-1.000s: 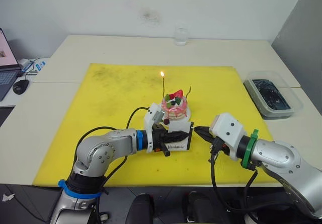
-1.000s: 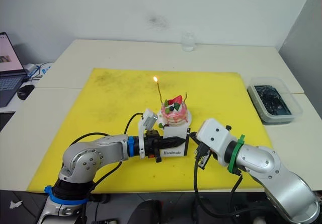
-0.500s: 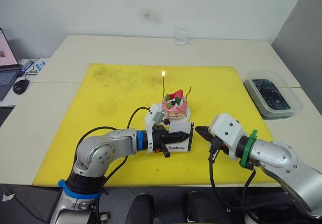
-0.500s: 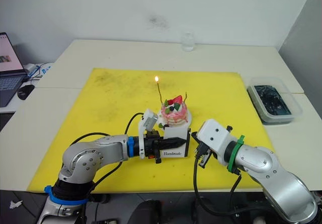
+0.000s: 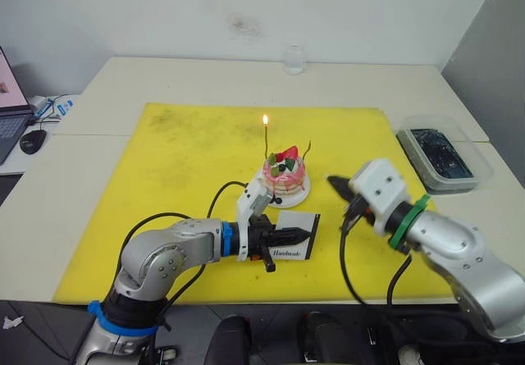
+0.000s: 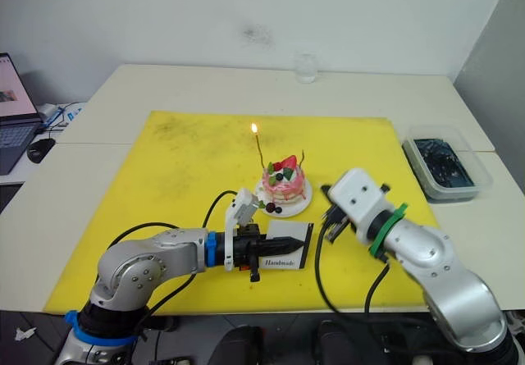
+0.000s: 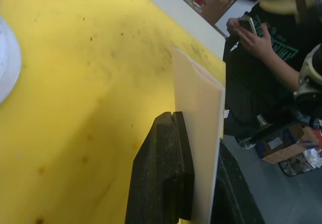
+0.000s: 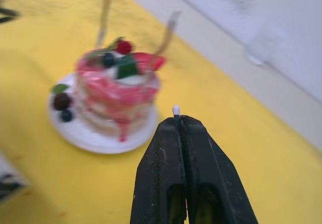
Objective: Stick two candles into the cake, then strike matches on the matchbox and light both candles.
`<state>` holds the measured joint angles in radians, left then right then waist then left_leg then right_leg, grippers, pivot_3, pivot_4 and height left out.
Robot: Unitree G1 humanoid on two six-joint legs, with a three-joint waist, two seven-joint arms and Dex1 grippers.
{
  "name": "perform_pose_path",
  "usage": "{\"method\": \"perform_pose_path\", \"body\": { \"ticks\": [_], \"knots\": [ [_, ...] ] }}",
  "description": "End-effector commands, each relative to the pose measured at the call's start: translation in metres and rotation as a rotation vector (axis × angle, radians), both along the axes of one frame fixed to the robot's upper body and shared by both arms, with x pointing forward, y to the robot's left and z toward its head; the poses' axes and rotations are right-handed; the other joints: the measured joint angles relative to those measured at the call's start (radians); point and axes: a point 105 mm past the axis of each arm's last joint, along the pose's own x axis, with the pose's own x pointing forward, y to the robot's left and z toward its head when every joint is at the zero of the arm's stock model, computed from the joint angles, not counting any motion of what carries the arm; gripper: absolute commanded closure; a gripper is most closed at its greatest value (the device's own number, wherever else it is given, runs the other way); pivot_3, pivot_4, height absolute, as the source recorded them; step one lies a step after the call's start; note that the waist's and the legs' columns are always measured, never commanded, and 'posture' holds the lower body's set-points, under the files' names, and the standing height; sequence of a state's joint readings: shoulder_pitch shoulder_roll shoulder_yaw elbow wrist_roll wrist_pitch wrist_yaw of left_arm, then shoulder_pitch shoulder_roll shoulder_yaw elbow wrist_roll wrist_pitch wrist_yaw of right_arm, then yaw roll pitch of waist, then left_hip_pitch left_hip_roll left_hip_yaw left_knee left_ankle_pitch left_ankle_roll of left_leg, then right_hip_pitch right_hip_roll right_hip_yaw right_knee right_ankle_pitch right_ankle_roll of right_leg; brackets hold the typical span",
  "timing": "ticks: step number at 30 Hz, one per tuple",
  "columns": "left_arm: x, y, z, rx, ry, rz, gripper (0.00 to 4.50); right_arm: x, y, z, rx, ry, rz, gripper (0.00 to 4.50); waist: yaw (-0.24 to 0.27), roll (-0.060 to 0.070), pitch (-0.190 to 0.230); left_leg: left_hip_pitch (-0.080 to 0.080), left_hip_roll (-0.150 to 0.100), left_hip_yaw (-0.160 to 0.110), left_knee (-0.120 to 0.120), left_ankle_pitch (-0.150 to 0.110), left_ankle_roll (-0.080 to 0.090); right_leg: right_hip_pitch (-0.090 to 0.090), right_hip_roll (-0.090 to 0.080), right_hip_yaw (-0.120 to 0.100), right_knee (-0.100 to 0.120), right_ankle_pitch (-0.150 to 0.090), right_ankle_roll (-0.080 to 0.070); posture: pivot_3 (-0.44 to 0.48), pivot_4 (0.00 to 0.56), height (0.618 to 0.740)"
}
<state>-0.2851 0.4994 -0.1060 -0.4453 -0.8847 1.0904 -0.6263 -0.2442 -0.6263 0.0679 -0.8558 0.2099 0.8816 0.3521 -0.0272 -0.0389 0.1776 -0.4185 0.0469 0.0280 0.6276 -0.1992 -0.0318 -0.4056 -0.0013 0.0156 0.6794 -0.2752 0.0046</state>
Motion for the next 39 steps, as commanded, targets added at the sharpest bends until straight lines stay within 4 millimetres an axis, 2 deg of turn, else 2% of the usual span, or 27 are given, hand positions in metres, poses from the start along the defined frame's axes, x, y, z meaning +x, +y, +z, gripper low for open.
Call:
{"method": "perform_pose_path", "body": {
  "ticks": [1,5,9,13,22,30,39],
  "knots": [
    [-0.003,0.007,0.009,-0.010,-0.036,0.009,4.50,-0.004,-0.002,0.011,0.006,-0.049,0.004,4.45,0.000,0.000,0.000,0.000,0.000,0.000,0.000,0.000,0.000,0.000,0.000,0.000,0.000,0.000,0.000,0.000,0.150,0.740],
    [0.004,0.006,0.014,-0.036,-0.044,0.036,4.50,-0.008,0.008,0.010,0.012,-0.030,0.058,4.45,0.000,0.000,0.000,0.000,0.000,0.000,0.000,0.000,0.000,0.000,0.000,0.000,0.000,0.000,0.000,0.000,0.150,0.740],
    [0.012,0.001,0.019,-0.057,-0.051,0.060,4.50,-0.026,0.028,0.001,-0.030,0.043,0.232,4.45,0.000,0.000,0.000,0.000,0.000,0.000,0.000,0.000,0.000,0.000,0.000,0.000,0.000,0.000,0.000,0.000,0.150,0.740],
    [0.021,-0.002,0.021,-0.055,-0.072,0.083,4.50,-0.034,0.035,-0.005,-0.055,0.089,0.300,4.45,0.001,0.000,0.000,0.000,0.000,0.000,0.000,0.000,0.000,0.000,0.000,0.000,0.000,0.000,0.000,0.000,0.150,0.740],
    [0.024,-0.008,0.026,-0.069,-0.092,0.074,4.50,-0.039,0.041,-0.018,-0.069,0.153,0.326,4.45,0.001,0.000,0.000,0.000,0.000,0.000,0.000,0.000,0.000,0.000,0.000,0.000,0.000,0.000,0.000,0.000,0.150,0.740],
    [0.024,-0.008,0.027,-0.068,-0.093,0.063,4.50,-0.035,0.032,-0.028,-0.094,0.165,0.277,4.45,0.001,0.000,0.000,0.000,0.000,0.000,0.000,0.000,0.000,0.000,0.000,0.000,0.000,0.000,0.000,0.000,0.150,0.740],
    [0.021,-0.009,0.028,-0.071,-0.090,0.050,4.50,-0.034,0.032,-0.030,-0.086,0.159,0.268,4.45,0.001,0.000,0.000,0.000,0.000,0.000,0.000,0.000,0.000,0.000,0.000,0.000,0.000,0.000,0.000,0.000,0.150,0.740]
  ]
}}
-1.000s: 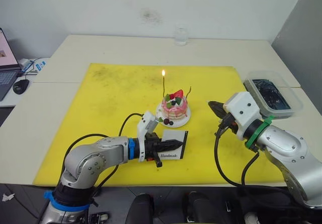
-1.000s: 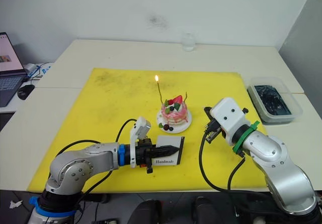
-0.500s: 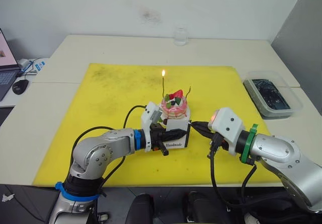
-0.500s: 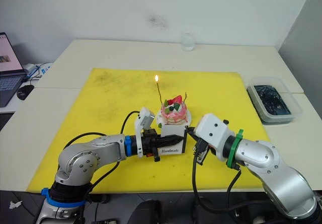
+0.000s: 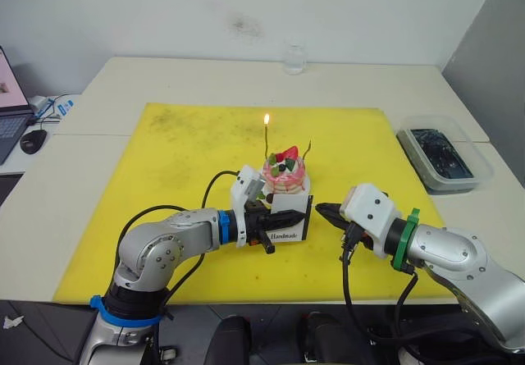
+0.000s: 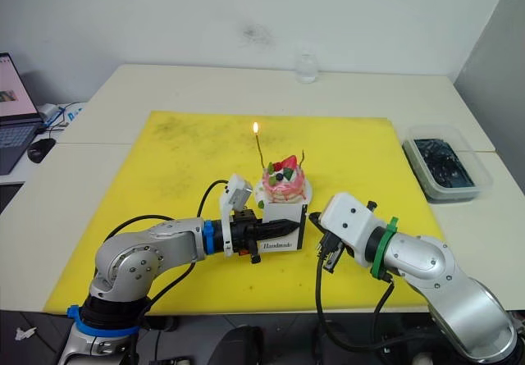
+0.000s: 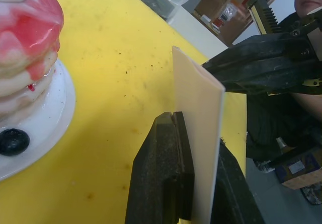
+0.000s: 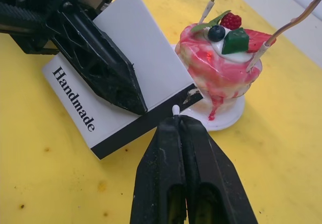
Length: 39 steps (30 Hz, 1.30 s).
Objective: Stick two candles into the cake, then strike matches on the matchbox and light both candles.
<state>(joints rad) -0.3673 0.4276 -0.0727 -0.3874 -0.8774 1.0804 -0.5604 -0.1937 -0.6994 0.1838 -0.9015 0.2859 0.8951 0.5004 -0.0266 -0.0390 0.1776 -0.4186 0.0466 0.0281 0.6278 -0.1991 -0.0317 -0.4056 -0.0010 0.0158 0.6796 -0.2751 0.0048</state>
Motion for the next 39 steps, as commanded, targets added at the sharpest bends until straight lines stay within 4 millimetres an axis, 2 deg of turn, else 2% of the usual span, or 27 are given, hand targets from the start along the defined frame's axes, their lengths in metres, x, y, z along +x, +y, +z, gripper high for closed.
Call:
{"method": "perform_pose_path", "body": {
  "ticks": [1,14,33,36,39],
  "knots": [
    [-0.002,-0.003,0.011,-0.023,-0.040,-0.024,4.50,-0.002,0.002,0.006,0.006,-0.046,0.011,4.45,0.000,0.000,0.000,0.000,0.000,0.000,0.000,0.000,0.000,0.000,0.000,0.000,0.000,0.000,0.000,0.000,0.150,0.740],
    [-0.003,-0.004,0.009,-0.018,-0.037,-0.031,4.50,-0.003,0.005,0.005,0.010,-0.042,0.024,4.45,0.000,0.000,0.000,0.000,0.000,0.000,0.000,0.000,0.000,0.000,0.000,0.000,0.000,0.000,0.000,0.000,0.150,0.740],
    [-0.009,-0.010,0.013,-0.025,-0.071,-0.075,4.50,0.005,0.003,0.000,-0.008,-0.033,-0.019,4.45,0.000,0.000,0.000,0.000,0.000,0.000,0.000,0.000,0.000,0.000,0.000,0.000,0.000,0.000,0.000,0.000,0.150,0.740],
    [-0.017,-0.014,0.011,0.009,-0.115,-0.119,4.50,0.018,-0.003,0.004,0.001,-0.065,-0.101,4.45,0.000,0.000,0.000,0.000,0.000,0.000,0.000,0.000,0.000,0.000,0.000,0.000,0.000,0.000,0.000,0.000,0.150,0.740],
    [-0.026,-0.012,0.004,0.061,-0.157,-0.151,4.50,0.041,-0.020,0.030,0.043,-0.198,-0.248,4.45,-0.002,0.000,0.000,0.000,0.000,0.000,0.000,0.000,0.000,0.000,0.000,0.000,0.000,0.000,0.000,0.000,0.150,0.740]
  ]
}}
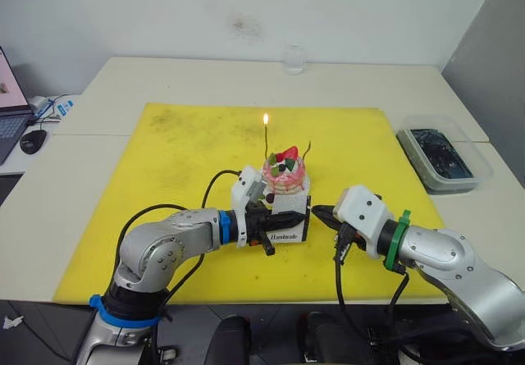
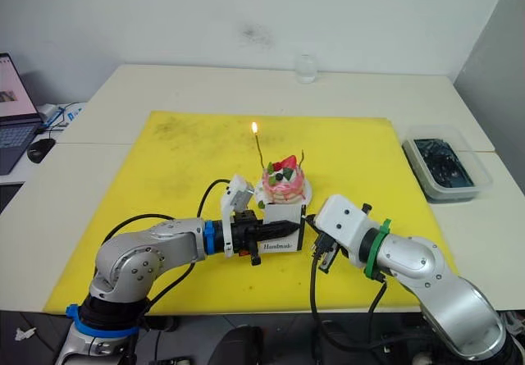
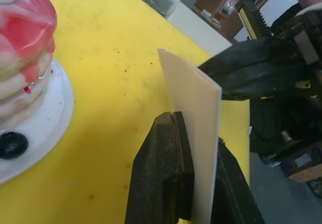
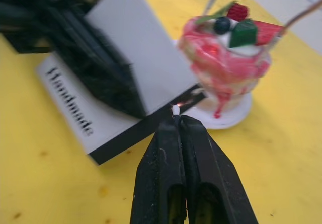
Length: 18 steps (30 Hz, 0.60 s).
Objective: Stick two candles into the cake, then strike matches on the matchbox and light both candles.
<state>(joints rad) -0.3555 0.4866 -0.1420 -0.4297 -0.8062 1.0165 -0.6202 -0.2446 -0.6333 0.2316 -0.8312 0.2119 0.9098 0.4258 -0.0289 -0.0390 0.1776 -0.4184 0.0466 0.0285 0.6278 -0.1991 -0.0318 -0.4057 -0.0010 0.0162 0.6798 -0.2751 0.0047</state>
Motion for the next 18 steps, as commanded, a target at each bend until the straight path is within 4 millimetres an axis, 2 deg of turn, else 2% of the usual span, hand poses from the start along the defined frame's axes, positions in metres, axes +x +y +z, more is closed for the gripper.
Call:
{"method": "perform_pose_path", "body": {
  "ticks": [1,3,6,11,15,18],
  "knots": [
    [-0.020,-0.007,0.004,0.013,-0.085,-0.095,4.50,0.025,-0.027,0.040,0.035,-0.203,-0.192,4.45,0.001,0.000,0.000,0.000,0.000,0.000,0.000,0.000,0.000,0.000,0.000,0.000,0.000,0.000,0.000,0.000,0.150,0.740],
    [-0.020,0.002,0.000,0.023,-0.073,-0.058,4.50,0.024,-0.035,0.047,0.043,-0.228,-0.220,4.45,0.002,0.000,0.000,0.000,0.000,0.000,0.000,0.000,0.000,0.000,0.000,0.000,0.000,0.000,0.000,0.000,0.150,0.740],
    [-0.016,0.017,-0.002,0.028,-0.054,0.013,4.50,0.017,-0.033,0.051,0.065,-0.225,-0.199,4.45,0.002,0.000,0.000,-0.001,0.001,-0.001,-0.001,0.000,0.000,0.000,-0.001,-0.001,-0.001,-0.001,-0.001,0.000,0.150,0.740],
    [-0.013,0.032,-0.005,0.015,-0.011,0.087,4.50,0.009,-0.010,0.063,0.090,-0.259,-0.076,4.45,0.000,0.000,0.000,0.000,0.001,-0.001,-0.001,0.000,0.000,-0.001,-0.001,-0.001,0.000,-0.001,-0.001,0.000,0.150,0.740],
    [-0.011,0.034,-0.006,0.017,-0.011,0.098,4.50,0.011,0.009,0.073,0.091,-0.290,0.003,4.45,0.000,0.000,0.000,0.000,0.001,0.000,0.000,0.000,0.000,0.000,-0.001,0.000,0.000,0.000,0.000,0.000,0.150,0.740],
    [-0.009,0.032,-0.006,0.012,-0.014,0.098,4.50,0.015,0.015,0.073,0.088,-0.291,0.022,4.45,0.001,0.000,0.000,0.000,0.001,0.000,0.000,0.000,0.000,0.000,-0.001,0.000,0.000,0.000,0.000,0.000,0.150,0.740]
  ]
}}
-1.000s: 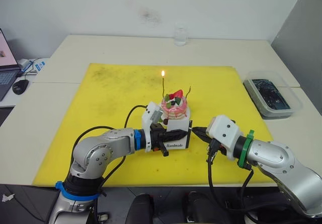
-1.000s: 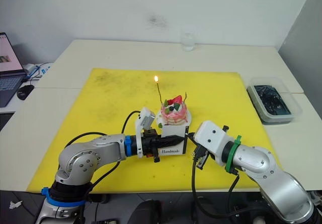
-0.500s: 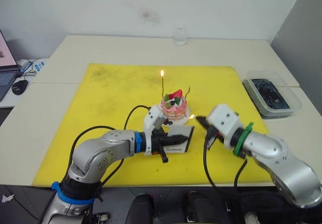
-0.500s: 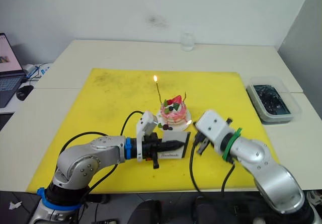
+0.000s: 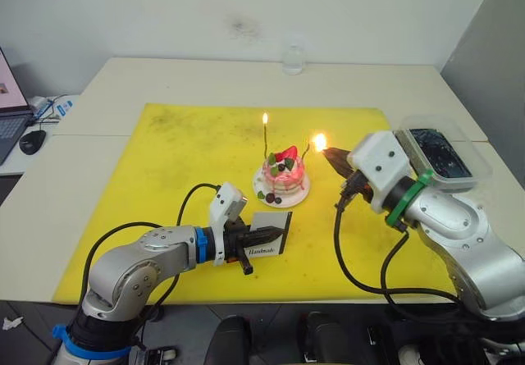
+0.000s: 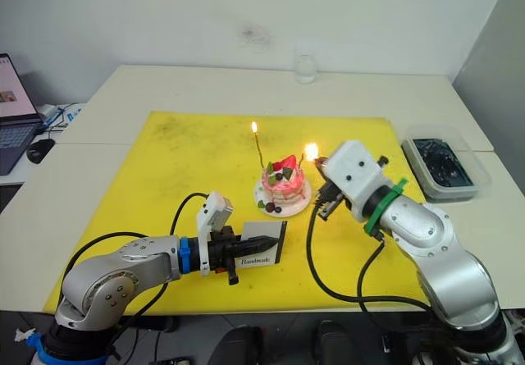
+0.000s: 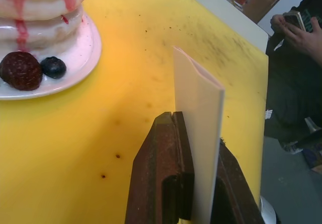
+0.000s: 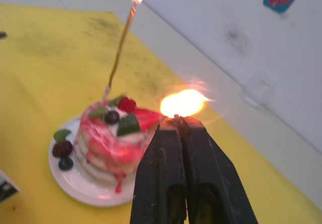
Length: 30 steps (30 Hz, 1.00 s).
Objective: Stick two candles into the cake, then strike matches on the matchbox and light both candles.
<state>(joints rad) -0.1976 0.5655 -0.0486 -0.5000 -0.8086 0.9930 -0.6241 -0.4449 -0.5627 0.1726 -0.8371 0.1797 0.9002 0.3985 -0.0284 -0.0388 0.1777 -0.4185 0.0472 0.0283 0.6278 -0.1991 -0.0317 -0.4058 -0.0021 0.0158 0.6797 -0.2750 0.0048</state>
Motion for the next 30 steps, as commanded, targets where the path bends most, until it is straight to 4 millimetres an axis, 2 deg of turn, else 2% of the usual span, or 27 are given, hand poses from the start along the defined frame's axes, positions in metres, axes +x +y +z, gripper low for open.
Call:
{"method": "perform_pose_path", "body": {
  "ticks": [1,30],
  "knots": [
    [0.001,-0.002,0.008,-0.021,-0.037,-0.008,4.50,0.002,0.006,0.005,0.002,-0.031,0.025,4.45,0.002,0.000,0.000,0.000,0.000,0.000,0.000,0.000,0.000,0.000,0.000,0.000,0.000,0.000,0.000,0.000,0.150,0.740],
    [0.001,-0.008,0.006,-0.021,-0.043,-0.042,4.50,0.017,-0.003,-0.007,0.012,-0.018,-0.057,4.45,0.001,0.000,0.000,0.000,0.000,0.000,0.000,0.000,0.000,0.000,0.000,0.000,0.000,0.000,0.000,0.000,0.150,0.740]
  ]
}}
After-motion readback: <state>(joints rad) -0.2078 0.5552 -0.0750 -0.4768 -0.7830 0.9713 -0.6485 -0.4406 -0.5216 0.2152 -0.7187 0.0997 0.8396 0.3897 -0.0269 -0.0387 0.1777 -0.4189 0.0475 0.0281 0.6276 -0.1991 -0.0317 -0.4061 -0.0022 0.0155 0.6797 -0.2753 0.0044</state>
